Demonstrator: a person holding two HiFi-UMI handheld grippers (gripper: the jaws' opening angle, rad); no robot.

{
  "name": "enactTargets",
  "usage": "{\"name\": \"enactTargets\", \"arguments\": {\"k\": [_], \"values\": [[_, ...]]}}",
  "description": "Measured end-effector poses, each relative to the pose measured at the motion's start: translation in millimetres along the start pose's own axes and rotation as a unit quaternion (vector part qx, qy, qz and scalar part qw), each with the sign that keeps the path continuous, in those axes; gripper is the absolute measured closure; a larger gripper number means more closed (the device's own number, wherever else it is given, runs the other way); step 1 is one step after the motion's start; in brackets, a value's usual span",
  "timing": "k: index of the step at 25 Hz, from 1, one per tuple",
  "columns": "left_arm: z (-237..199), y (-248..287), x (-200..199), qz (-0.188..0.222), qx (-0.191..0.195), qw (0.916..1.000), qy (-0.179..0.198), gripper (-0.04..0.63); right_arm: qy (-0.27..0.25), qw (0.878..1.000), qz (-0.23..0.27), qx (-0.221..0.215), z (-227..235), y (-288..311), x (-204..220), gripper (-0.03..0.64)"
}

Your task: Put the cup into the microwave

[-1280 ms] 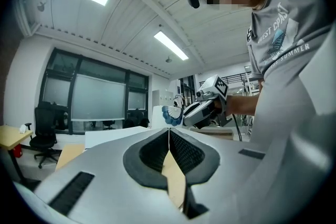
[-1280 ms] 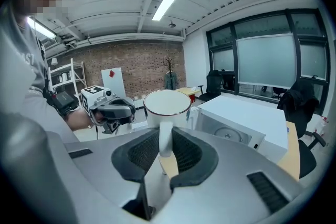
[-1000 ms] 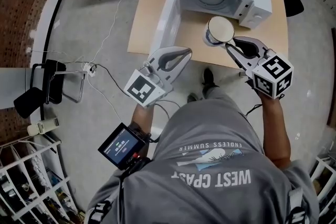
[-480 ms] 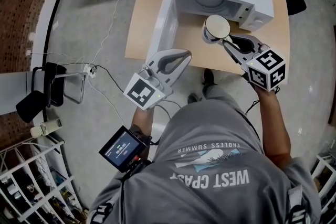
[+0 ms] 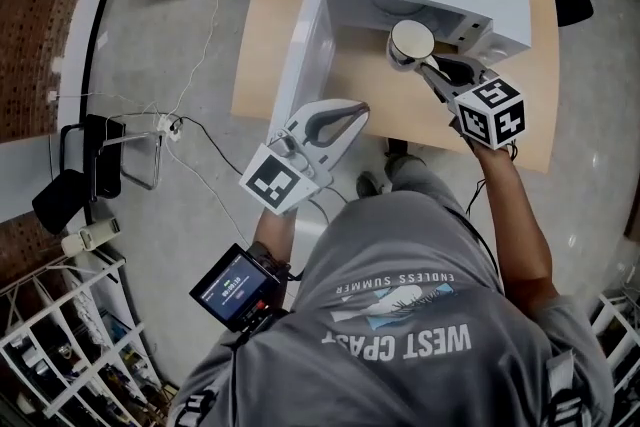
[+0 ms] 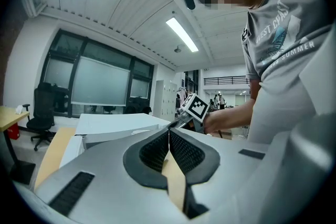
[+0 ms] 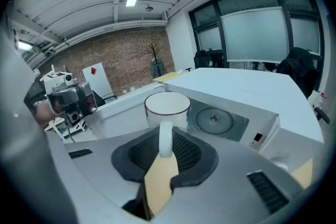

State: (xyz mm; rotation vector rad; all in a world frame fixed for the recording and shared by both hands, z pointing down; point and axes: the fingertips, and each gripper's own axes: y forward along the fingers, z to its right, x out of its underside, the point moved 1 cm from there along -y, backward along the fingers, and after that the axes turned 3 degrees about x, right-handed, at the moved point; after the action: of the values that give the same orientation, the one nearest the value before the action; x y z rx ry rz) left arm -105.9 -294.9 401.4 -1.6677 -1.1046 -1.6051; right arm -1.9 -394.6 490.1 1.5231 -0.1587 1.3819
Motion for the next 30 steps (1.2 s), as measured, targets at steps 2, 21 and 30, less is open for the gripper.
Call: {"name": "enactTargets", "arguments": {"k": [2,21,30], "values": [[-5,9,4,-0.004,-0.001,1.0,-0.008,0.572,0.002,1.0,-0.009,0.006,16,17,7,0.538],[-52,54,-22,-0.056,-0.026,0.9952,-0.077,0.572,0.02,0.998,-0.013,0.059,125,111,-25,0.538],[-51,40,-19,-0.037,-0.011,0.9973,-0.062,0.572,0.002,0.991,0.039,0.126,133,125,-33,0.538]]}}
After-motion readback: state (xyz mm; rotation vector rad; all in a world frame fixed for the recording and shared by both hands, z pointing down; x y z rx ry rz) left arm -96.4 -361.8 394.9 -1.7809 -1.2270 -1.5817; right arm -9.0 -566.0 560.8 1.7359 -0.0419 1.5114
